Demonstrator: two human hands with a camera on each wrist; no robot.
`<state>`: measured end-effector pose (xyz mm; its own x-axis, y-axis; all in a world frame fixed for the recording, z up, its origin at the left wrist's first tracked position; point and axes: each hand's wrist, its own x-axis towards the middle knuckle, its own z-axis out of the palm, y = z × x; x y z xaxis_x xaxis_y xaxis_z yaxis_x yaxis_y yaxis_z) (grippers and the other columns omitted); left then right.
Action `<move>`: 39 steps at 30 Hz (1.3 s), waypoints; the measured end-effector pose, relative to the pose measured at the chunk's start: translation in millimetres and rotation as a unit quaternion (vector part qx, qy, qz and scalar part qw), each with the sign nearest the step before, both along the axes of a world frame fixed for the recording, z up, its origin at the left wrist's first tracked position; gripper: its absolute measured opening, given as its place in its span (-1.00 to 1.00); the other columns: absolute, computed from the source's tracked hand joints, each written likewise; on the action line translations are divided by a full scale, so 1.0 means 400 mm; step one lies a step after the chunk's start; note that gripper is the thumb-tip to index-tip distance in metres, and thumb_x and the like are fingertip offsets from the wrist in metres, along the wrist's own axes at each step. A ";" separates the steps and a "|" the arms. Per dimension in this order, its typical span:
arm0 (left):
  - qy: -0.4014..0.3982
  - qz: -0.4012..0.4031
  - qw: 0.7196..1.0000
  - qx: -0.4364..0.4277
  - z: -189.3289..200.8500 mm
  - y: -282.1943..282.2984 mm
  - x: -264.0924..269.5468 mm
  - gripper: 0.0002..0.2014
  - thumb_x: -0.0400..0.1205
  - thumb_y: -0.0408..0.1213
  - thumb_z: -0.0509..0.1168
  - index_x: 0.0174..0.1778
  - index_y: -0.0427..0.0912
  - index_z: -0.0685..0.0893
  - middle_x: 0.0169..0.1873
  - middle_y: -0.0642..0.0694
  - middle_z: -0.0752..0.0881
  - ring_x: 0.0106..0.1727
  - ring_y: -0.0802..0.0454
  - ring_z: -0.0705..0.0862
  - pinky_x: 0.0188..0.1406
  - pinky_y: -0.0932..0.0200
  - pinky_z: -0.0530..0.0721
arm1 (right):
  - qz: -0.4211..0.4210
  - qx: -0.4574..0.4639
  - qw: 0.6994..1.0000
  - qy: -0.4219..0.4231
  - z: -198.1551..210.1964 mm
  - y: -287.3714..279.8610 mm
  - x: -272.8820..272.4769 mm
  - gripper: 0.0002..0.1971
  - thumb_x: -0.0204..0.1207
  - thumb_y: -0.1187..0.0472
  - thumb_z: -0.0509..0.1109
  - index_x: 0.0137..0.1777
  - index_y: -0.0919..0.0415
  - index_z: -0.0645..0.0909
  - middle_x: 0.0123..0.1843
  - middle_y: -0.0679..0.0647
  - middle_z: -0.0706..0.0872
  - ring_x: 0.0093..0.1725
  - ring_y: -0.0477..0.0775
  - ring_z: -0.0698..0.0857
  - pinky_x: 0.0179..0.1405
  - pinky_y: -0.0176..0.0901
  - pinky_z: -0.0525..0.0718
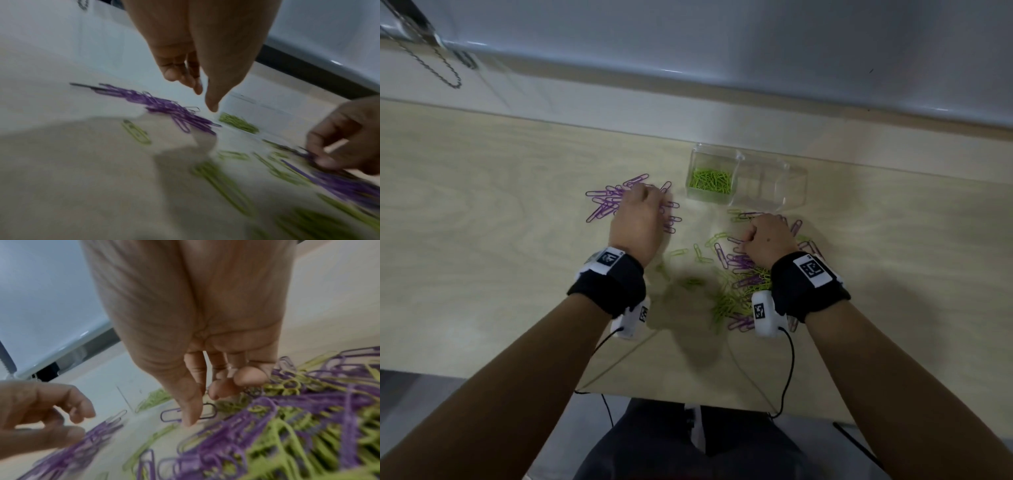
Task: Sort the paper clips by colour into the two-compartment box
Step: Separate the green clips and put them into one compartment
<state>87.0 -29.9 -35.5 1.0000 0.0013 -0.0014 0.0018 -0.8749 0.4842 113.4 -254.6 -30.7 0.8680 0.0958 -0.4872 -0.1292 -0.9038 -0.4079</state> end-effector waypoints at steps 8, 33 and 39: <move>0.028 -0.264 0.964 0.023 -0.038 -0.144 -0.069 -0.79 0.42 -0.38 0.44 -0.02 -0.21 0.78 -0.02 -0.26 0.66 -0.08 -0.28 0.60 -0.18 0.00 0.67 | 0.010 0.142 0.985 -0.095 0.056 0.099 0.031 -0.88 0.37 0.41 0.42 -0.24 0.18 0.64 -0.28 -0.04 0.67 -0.30 -0.11 0.61 -0.29 -0.35 0.54; -0.077 -0.119 0.990 0.022 -0.039 -0.033 -0.002 -0.72 0.47 -0.36 0.20 0.03 -0.21 0.72 0.00 -0.17 0.70 -0.01 -0.26 0.58 0.00 -0.02 0.52 | 0.009 0.173 0.985 -0.027 -0.010 -0.061 -0.041 -0.88 0.40 0.30 0.52 -0.21 0.19 0.60 -0.30 -0.01 0.67 -0.30 -0.06 0.58 -0.24 -0.23 0.49; 0.015 -0.261 0.963 0.058 -0.069 -0.157 -0.069 -0.59 0.56 -0.33 0.29 0.35 -0.26 0.56 0.29 -0.24 0.57 0.24 -0.27 0.54 0.14 -0.15 0.61 | -0.156 0.305 0.939 -0.011 0.022 -0.096 -0.027 -0.90 0.42 0.39 0.51 -0.09 0.24 0.72 -0.21 0.16 0.74 -0.24 0.02 0.70 -0.18 -0.09 0.73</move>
